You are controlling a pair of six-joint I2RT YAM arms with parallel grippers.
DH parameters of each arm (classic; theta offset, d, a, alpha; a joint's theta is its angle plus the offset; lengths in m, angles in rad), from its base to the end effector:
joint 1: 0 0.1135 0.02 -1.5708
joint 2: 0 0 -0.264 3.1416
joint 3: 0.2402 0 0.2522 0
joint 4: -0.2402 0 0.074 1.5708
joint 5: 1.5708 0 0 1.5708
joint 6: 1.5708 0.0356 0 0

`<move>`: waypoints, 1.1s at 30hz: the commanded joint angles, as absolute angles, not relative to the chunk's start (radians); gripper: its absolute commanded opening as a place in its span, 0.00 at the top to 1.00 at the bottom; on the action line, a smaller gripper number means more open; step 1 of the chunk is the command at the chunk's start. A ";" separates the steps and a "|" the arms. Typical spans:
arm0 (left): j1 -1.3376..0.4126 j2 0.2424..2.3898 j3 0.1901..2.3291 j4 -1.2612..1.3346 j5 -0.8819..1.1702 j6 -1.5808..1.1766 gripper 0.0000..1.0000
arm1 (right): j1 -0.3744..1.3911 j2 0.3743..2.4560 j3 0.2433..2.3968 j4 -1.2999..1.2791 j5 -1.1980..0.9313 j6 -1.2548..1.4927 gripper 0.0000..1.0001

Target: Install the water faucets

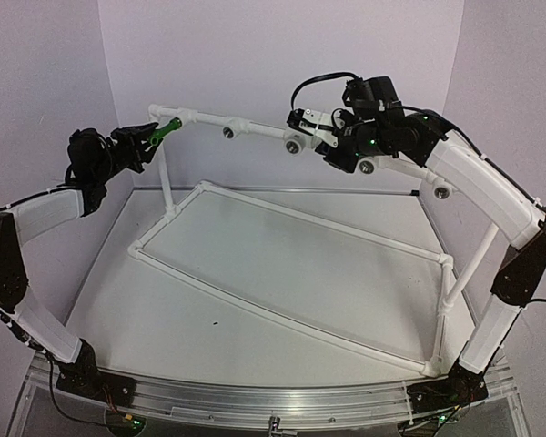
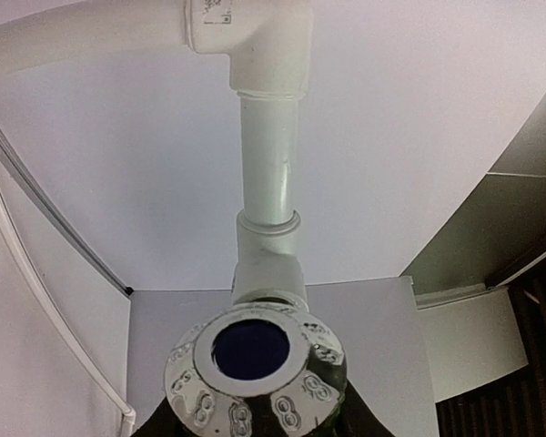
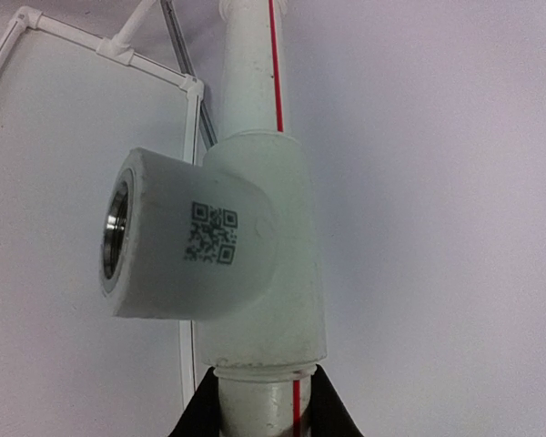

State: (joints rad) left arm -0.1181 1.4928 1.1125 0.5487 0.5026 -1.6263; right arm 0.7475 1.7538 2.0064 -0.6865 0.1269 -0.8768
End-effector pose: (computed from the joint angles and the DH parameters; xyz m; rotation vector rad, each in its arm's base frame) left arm 0.3484 -0.0586 0.3591 -0.7483 1.5144 -1.7326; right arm 0.2887 0.2614 0.4464 -1.3995 1.4387 -0.2099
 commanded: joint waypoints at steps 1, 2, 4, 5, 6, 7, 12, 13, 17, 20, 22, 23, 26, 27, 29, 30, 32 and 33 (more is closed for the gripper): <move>-0.118 1.459 1.213 0.450 0.491 -1.416 0.92 | 0.784 1.706 1.983 -0.773 0.053 -0.819 1.00; -0.118 1.455 1.222 0.424 0.487 -1.383 0.92 | 0.784 1.706 1.983 -0.773 0.051 -0.819 1.00; -0.120 1.448 1.231 0.392 0.482 -1.310 0.94 | 0.784 1.706 1.983 -0.773 0.052 -0.820 1.00; -0.120 1.443 1.236 0.377 0.479 -1.278 0.95 | 0.784 1.706 1.983 -0.773 0.051 -0.821 1.00; -0.119 1.439 1.240 0.359 0.477 -1.243 0.95 | 0.784 1.706 1.983 -0.773 0.051 -0.822 1.00; -0.119 1.435 1.249 0.337 0.473 -1.206 0.96 | 0.784 1.707 1.984 -0.773 0.051 -0.822 1.00; -0.119 1.430 1.323 0.173 0.477 -0.950 0.99 | 0.784 1.709 1.987 -0.773 0.051 -0.824 1.00; -0.120 1.430 1.336 0.154 0.479 -0.899 0.99 | 0.785 1.710 1.987 -0.773 0.051 -0.824 1.00; -0.120 1.433 1.365 0.097 0.495 -0.715 0.99 | 0.784 1.712 1.989 -0.773 0.051 -0.827 1.00; -0.120 1.437 1.376 0.078 0.517 -0.589 0.98 | 0.784 1.714 1.992 -0.774 0.052 -0.827 1.00; -0.123 1.435 1.376 0.073 0.528 -0.498 0.98 | 0.784 1.715 1.993 -0.775 0.053 -0.828 1.00; -0.127 1.433 1.375 0.070 0.533 -0.450 0.98 | 0.784 1.715 1.993 -0.775 0.054 -0.828 1.00; -0.146 1.432 1.383 0.042 0.535 -0.289 0.96 | 0.784 1.719 1.996 -0.774 0.055 -0.828 1.00; -0.156 1.433 1.391 0.023 0.534 -0.219 0.96 | 0.784 1.719 1.997 -0.775 0.055 -0.828 1.00; -0.180 1.435 1.404 -0.013 0.527 -0.087 0.96 | 0.784 1.722 1.999 -0.775 0.055 -0.828 1.00; -0.192 1.436 1.407 -0.031 0.518 -0.027 0.96 | 0.784 1.724 2.001 -0.776 0.055 -0.828 1.00; -0.220 1.436 1.418 -0.081 0.488 0.127 0.95 | 0.784 1.726 2.004 -0.776 0.057 -0.830 1.00; -0.230 1.436 1.423 -0.100 0.471 0.181 0.95 | 0.784 1.728 2.006 -0.776 0.059 -0.830 1.00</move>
State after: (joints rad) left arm -0.1638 1.4528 1.3707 0.0079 0.4847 -0.1778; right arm 0.7469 1.7519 2.0018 -0.6848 0.1307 -0.8814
